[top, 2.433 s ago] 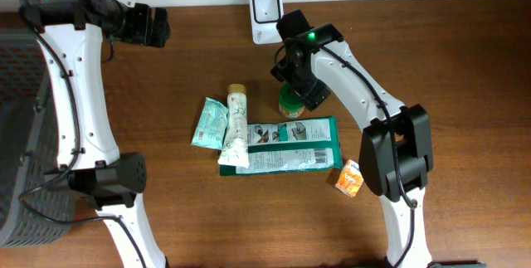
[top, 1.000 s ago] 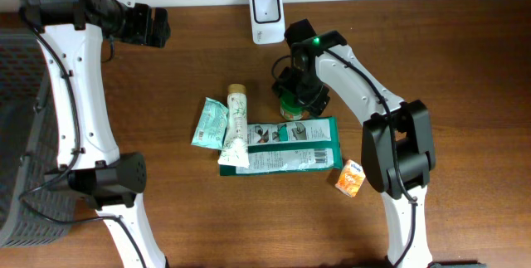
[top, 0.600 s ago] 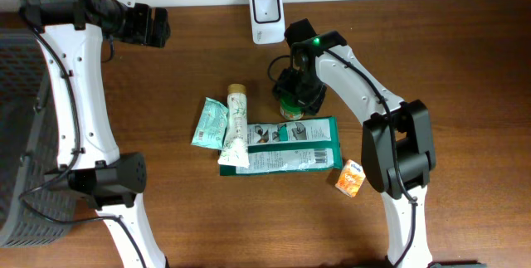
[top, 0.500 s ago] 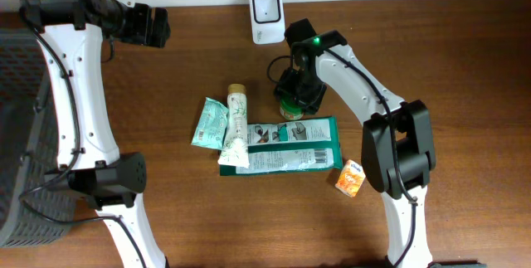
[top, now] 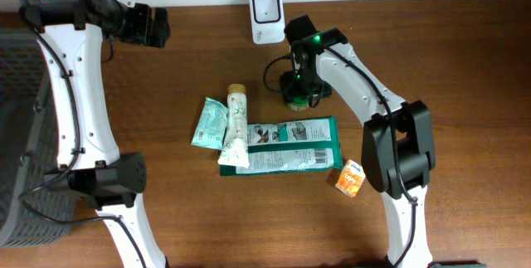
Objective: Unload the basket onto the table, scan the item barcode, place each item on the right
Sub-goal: 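Raise the jar with the right gripper and hold it under the scanner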
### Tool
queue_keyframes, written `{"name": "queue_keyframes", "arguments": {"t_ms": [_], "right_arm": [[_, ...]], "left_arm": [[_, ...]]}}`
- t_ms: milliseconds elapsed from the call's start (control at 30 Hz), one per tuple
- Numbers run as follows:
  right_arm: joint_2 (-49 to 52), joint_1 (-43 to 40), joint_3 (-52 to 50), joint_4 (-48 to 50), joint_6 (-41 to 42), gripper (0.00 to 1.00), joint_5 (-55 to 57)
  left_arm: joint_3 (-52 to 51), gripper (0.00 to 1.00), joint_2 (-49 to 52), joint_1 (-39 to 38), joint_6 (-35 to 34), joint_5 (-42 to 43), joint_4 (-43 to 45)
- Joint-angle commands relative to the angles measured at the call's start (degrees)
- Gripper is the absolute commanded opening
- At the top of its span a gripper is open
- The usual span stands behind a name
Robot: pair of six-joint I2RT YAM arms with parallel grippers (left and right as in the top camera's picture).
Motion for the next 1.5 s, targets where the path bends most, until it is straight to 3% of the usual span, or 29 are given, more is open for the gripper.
{"name": "queue_keyframes", "arguments": {"t_ms": [0,67,100,167,233,300,600,733,967,1133,1233,1267,1300,1467], "right_arm": [[0.48,0.09,2.51,-0.72,-0.68,0.76,-1.79],[0.48,-0.39,4.17,-0.68,0.79,0.88,-7.67],[0.48,-0.66,4.37,-0.66,2.64,0.88,-7.54],[0.57,-1.51,4.33,-0.79,9.66,0.78,-7.34],[0.59,-1.73,3.87,-0.85,17.99,0.78,-5.18],[0.70,-1.38,3.80,-0.76,21.05,0.77,-2.32],[3.15,-1.27,3.80,1.62,22.27,0.77,-1.46],[3.17,-1.38,3.82,1.20,22.25,0.58,-1.90],[2.73,-1.46,7.69,-3.89,21.64,0.57,-2.86],[2.62,-2.16,9.33,-4.07,21.64,0.52,-16.09],[2.64,-4.48,10.23,-4.07,23.93,0.52,-37.29],[2.64,-4.87,10.23,-4.09,24.72,0.49,-39.58],[2.62,-5.46,10.23,-4.81,26.64,0.45,-42.82],[2.64,-6.69,10.23,-7.32,41.62,0.45,-53.33]], "left_arm": [[0.57,0.99,-0.33,0.24,1.07,0.42,0.07],[0.57,0.99,-0.33,0.24,1.07,0.42,0.07],[0.57,0.99,-0.33,0.24,1.07,0.39,0.07],[0.57,0.99,-0.33,0.24,1.07,0.42,0.07],[0.57,0.99,-0.33,0.24,1.07,0.39,0.07],[0.57,0.99,-0.33,0.24,1.07,0.39,0.07],[0.57,0.99,-0.33,0.24,1.07,0.39,0.07],[0.57,0.99,-0.33,0.24,1.07,0.39,0.07],[0.57,0.99,-0.33,0.24,1.07,0.39,0.07],[0.57,0.99,-0.33,0.24,1.07,0.39,0.07],[0.57,0.99,-0.33,0.24,1.07,0.39,0.07],[0.57,0.99,-0.33,0.24,1.07,0.39,0.07],[0.57,0.99,-0.33,0.24,1.07,0.42,0.07],[0.57,0.99,-0.33,0.24,1.07,0.39,0.07]]}}
